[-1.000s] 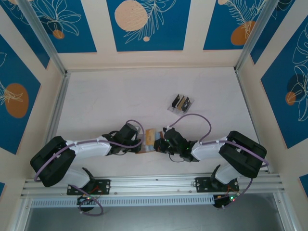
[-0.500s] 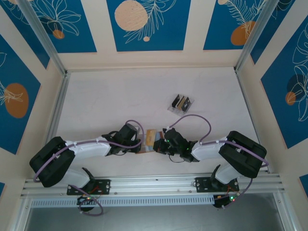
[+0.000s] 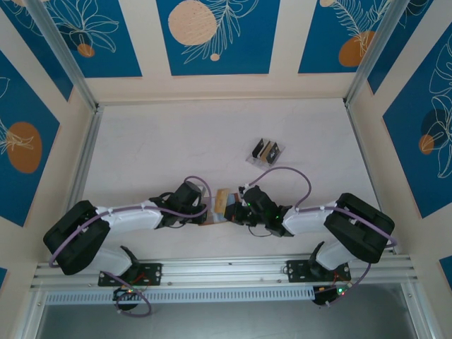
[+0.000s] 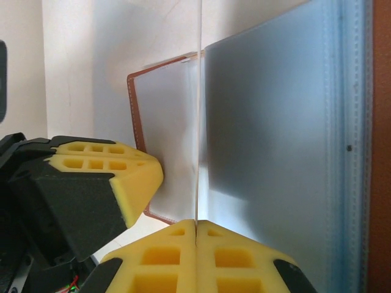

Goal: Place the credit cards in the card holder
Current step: Insert the credit card into the card slot.

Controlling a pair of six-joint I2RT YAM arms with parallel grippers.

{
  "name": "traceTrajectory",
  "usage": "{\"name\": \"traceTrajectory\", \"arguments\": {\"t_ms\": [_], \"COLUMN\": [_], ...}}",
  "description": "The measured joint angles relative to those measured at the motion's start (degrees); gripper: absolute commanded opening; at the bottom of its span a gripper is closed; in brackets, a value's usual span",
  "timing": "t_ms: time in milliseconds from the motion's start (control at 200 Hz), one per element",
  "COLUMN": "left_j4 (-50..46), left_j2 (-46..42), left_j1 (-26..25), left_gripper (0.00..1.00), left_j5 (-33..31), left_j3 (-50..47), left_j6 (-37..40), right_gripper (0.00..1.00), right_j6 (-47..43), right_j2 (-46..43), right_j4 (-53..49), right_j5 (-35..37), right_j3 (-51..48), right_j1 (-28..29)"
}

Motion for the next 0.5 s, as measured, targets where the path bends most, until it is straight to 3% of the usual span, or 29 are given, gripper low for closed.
{"name": "traceTrajectory", "arguments": {"t_ms": [500], "left_j4": [0.0], "left_j2": [-0.1], "left_j1": [0.0], "left_gripper": [0.08], "left_j5": [0.0], "left_j3": [-0.1], "left_j6": [0.0], "right_gripper": [0.0], "right_j6": [0.2], "right_j2": [3.3], "right_j4": [3.5], "right_j5": [-4.2], "right_j3": [0.0], "right_j1": [0.0]}}
